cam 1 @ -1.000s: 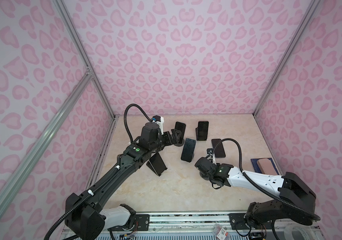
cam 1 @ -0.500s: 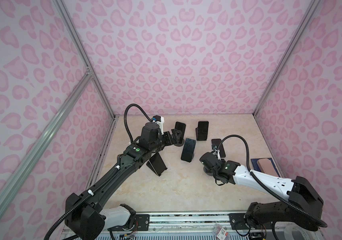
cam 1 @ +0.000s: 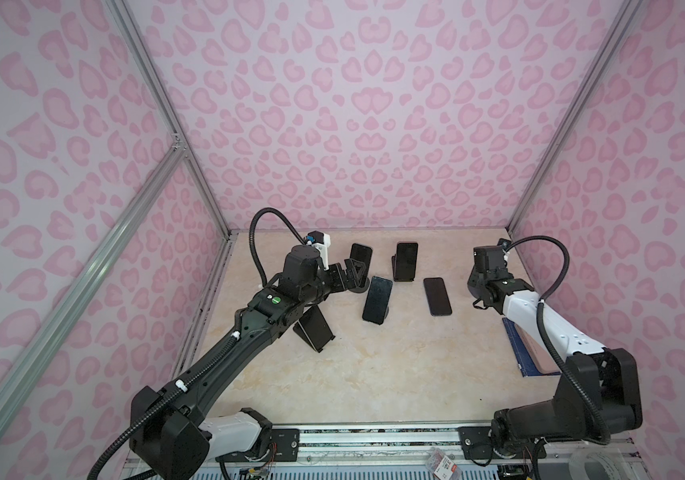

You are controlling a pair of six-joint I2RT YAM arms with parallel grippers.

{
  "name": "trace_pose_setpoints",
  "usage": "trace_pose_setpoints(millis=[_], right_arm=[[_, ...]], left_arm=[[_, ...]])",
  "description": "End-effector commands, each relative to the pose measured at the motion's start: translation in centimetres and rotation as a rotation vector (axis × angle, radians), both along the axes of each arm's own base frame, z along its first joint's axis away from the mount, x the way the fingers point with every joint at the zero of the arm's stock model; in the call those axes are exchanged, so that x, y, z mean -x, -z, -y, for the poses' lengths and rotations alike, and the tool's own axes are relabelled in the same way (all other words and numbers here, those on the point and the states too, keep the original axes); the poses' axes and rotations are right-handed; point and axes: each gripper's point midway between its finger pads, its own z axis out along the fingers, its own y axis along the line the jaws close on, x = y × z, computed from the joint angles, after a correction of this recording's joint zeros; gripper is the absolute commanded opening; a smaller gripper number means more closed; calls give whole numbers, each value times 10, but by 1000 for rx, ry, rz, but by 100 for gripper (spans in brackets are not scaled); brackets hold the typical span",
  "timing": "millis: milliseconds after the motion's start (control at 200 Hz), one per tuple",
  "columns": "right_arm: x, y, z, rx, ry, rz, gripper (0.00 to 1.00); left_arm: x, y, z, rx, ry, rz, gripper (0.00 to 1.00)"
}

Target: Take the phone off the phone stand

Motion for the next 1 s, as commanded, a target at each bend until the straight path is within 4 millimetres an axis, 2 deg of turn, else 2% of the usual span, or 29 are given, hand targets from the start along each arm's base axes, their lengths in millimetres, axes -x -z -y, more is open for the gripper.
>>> trace_pose_setpoints(millis=[0,140,295,490,635,705,765,885,995], right_arm=[[-12,4,28,-5,69,4,55],[-22,28,59,-31,163,-30,55],[-20,49,85,-39,243,-79,54],[-19,77,99,-86,287,-179,55],[-18,96,100,-103,293,-217,58],[-18,105,100,-111,289,-242,61],[-17,113,100,-128,295,-270,68],[-16,104,97,-136,282,-252,81],[-17,75,94,-141,257,-191,91]], left_arm=[[0,-7,3,22,9,20,99],[0,-7,3,25,11,19,100],[-1,-5,5,28,14,10,100],[-2,-1,7,27,20,-3,100],[-1,-1,7,30,20,-5,100],[-1,0,8,30,23,-8,100],[-2,2,7,27,21,-10,100],[-3,3,7,22,20,-12,99],[-2,0,7,23,20,-5,100]])
